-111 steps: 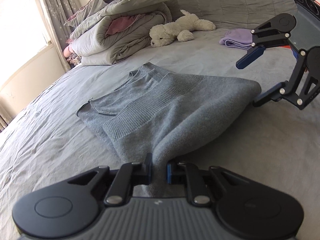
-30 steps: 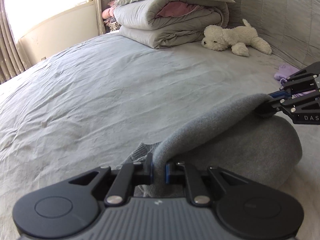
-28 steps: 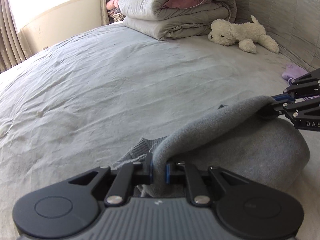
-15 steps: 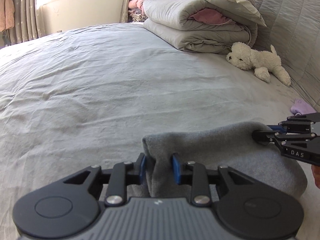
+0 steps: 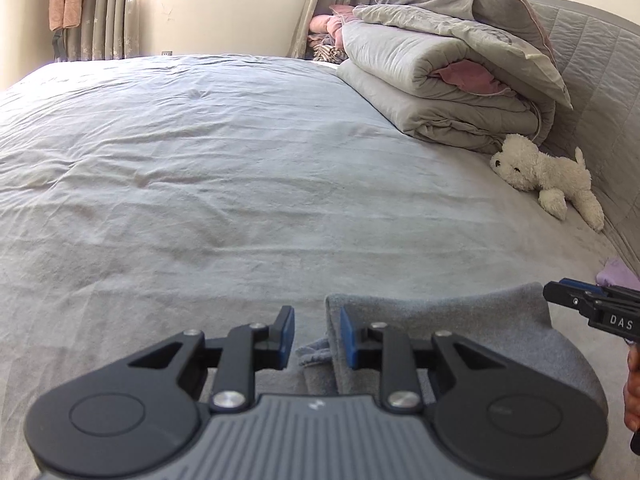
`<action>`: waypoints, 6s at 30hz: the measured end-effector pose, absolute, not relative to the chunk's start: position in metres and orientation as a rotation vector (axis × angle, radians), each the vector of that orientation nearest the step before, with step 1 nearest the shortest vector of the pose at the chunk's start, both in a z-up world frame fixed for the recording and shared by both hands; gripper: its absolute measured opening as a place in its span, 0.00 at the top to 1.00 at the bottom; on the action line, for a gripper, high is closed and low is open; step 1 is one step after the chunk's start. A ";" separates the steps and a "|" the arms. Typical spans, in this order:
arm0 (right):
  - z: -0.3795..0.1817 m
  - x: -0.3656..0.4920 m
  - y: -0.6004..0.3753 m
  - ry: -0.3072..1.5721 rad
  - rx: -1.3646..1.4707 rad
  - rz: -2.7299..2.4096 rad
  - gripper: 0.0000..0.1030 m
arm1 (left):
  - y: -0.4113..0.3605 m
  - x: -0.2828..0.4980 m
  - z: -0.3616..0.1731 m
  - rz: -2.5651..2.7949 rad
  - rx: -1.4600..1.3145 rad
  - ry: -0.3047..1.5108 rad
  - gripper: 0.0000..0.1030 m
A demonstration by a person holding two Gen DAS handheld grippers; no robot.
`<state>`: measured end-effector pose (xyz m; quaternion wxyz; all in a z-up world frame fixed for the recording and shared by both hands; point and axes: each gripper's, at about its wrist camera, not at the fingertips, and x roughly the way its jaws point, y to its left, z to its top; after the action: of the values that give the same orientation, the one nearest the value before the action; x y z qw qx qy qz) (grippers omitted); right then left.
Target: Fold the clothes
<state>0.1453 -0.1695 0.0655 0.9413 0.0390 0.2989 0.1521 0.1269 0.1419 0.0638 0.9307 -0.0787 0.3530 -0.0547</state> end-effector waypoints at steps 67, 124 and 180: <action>0.046 0.077 -0.108 0.779 -0.151 0.531 0.56 | 0.057 0.048 0.039 -0.133 -0.119 0.774 0.43; 0.055 0.051 -0.132 0.753 -0.068 0.439 0.45 | 0.085 0.029 0.045 -0.099 -0.178 0.790 0.35; 0.058 0.048 -0.129 0.677 -0.038 0.486 0.52 | 0.072 0.022 0.054 -0.230 -0.195 0.702 0.31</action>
<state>0.0485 -0.1286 0.0584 0.9142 -0.0184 0.3287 0.2362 0.0218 0.0721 0.0536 0.9280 -0.0949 0.3423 -0.1121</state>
